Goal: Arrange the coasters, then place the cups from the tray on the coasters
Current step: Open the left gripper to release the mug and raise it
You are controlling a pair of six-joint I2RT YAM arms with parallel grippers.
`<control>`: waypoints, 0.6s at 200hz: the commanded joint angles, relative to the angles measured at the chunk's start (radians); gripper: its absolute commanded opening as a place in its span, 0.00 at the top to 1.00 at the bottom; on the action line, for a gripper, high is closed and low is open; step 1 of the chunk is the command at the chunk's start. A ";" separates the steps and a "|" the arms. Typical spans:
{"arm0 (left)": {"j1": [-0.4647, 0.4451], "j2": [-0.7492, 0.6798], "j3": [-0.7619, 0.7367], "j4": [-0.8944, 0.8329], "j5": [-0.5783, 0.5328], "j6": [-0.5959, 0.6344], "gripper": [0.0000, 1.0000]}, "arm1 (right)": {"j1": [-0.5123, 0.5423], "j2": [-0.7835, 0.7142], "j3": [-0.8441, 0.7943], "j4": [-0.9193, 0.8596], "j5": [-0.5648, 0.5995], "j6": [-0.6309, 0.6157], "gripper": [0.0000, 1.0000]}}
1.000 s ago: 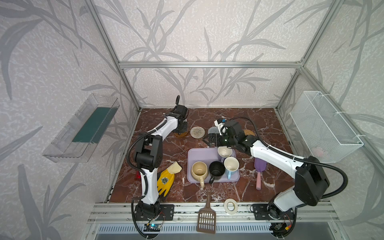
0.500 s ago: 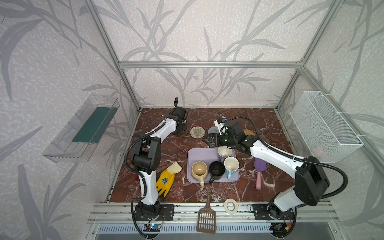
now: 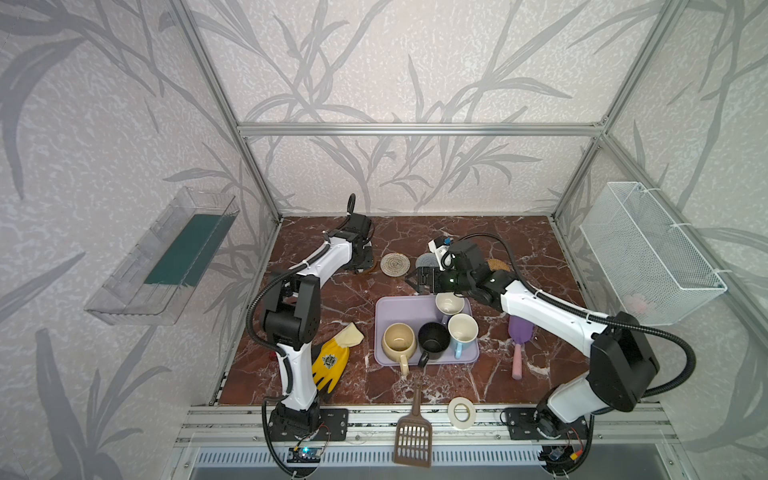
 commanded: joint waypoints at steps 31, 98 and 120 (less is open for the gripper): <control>0.003 -0.123 0.008 -0.052 -0.055 -0.031 0.16 | 0.004 -0.051 0.028 -0.115 0.040 -0.057 0.01; 0.002 -0.343 -0.053 -0.082 0.090 -0.074 0.02 | 0.004 -0.188 0.027 -0.366 0.184 -0.140 0.01; 0.001 -0.437 -0.117 -0.064 0.197 -0.101 0.01 | 0.004 -0.238 0.016 -0.452 0.237 -0.158 0.01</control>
